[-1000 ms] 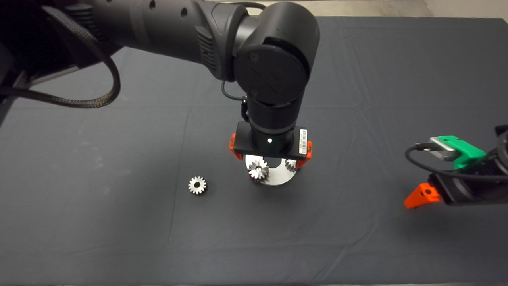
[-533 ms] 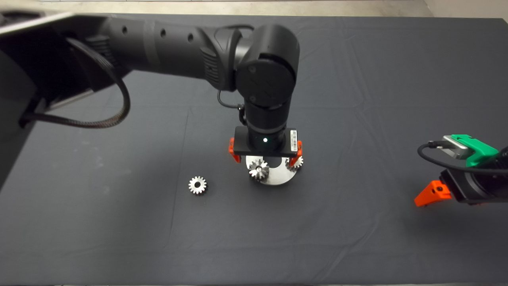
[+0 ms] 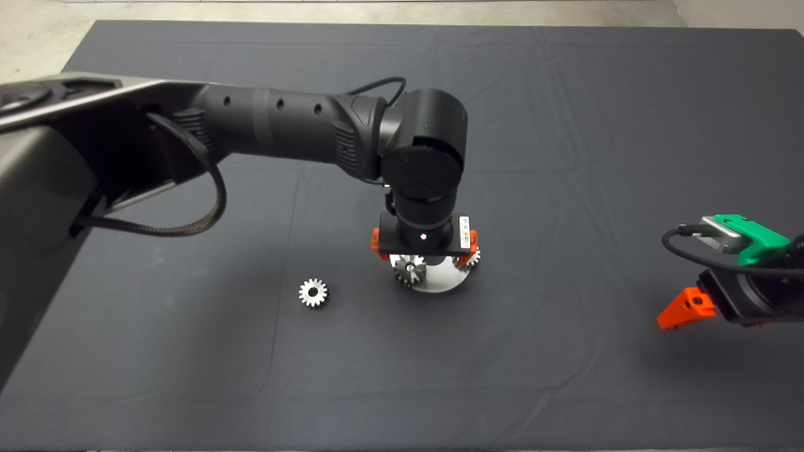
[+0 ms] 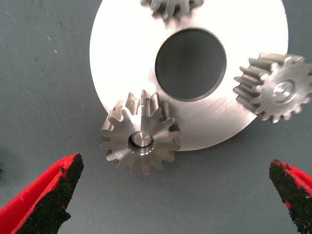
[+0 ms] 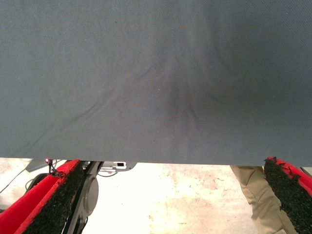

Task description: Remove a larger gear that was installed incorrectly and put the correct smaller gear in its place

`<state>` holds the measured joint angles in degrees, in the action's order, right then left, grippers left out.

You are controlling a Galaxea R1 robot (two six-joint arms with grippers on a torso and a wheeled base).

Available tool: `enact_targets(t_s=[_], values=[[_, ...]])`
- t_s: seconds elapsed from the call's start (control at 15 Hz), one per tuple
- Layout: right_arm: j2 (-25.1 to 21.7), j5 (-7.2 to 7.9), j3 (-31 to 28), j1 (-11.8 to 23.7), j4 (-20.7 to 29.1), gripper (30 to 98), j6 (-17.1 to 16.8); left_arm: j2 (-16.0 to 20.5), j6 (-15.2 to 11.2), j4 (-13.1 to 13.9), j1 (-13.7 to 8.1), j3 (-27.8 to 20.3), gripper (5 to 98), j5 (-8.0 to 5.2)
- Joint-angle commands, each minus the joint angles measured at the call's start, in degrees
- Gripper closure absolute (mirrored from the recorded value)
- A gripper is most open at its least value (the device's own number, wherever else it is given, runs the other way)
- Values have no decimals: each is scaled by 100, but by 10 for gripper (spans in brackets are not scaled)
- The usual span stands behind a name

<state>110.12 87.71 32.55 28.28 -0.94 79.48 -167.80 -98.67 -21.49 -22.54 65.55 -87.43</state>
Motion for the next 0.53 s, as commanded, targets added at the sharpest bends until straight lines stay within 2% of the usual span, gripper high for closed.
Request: enact_targets(t_s=[0.0, 0.27, 0.47], values=[[-38, 572, -13, 108, 252, 308, -27, -12, 23, -239, -5, 9, 58, -281], [-29, 572, -13, 116, 252, 308, -21, 32, 35, -280, 39, 9, 58, -345], [-47, 572, -48, 116, 252, 308, -29, 229, 164, -479, 271, 0, 58, -345]])
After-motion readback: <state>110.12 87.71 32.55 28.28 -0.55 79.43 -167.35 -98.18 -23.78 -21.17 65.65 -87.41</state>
